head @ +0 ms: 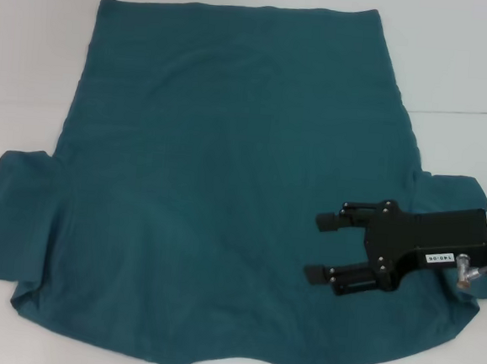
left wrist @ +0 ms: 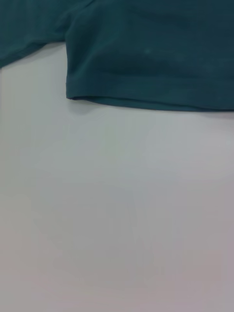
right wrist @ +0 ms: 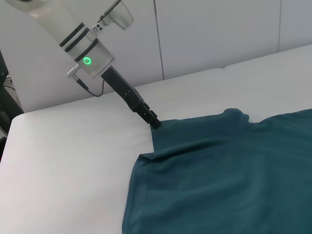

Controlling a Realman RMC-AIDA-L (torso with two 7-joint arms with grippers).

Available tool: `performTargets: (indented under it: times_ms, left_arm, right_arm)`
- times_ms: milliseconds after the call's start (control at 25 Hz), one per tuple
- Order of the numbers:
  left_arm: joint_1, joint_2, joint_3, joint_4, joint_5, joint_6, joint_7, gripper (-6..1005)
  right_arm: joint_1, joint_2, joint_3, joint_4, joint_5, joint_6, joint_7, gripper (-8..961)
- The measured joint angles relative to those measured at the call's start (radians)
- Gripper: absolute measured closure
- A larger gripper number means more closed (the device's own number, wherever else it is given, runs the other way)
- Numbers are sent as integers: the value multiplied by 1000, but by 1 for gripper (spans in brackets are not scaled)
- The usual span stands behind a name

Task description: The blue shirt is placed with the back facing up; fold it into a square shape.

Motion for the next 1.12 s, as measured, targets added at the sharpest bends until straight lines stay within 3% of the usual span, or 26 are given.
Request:
performTargets:
  times_ms: [560, 760, 1120]
  left_arm:
    - [-4, -5, 1, -5, 0, 2, 0, 491]
    - [1, -6, 2, -6, 0, 3, 0, 576]
    - [3, -2, 3, -10, 0, 7, 1, 589]
  right_arm:
    - [-3, 0, 0, 0, 0, -3, 2, 69]
    - [-3, 0, 0, 0, 0, -7, 4, 69]
    - [-6, 0, 0, 1, 0, -8, 6, 68]
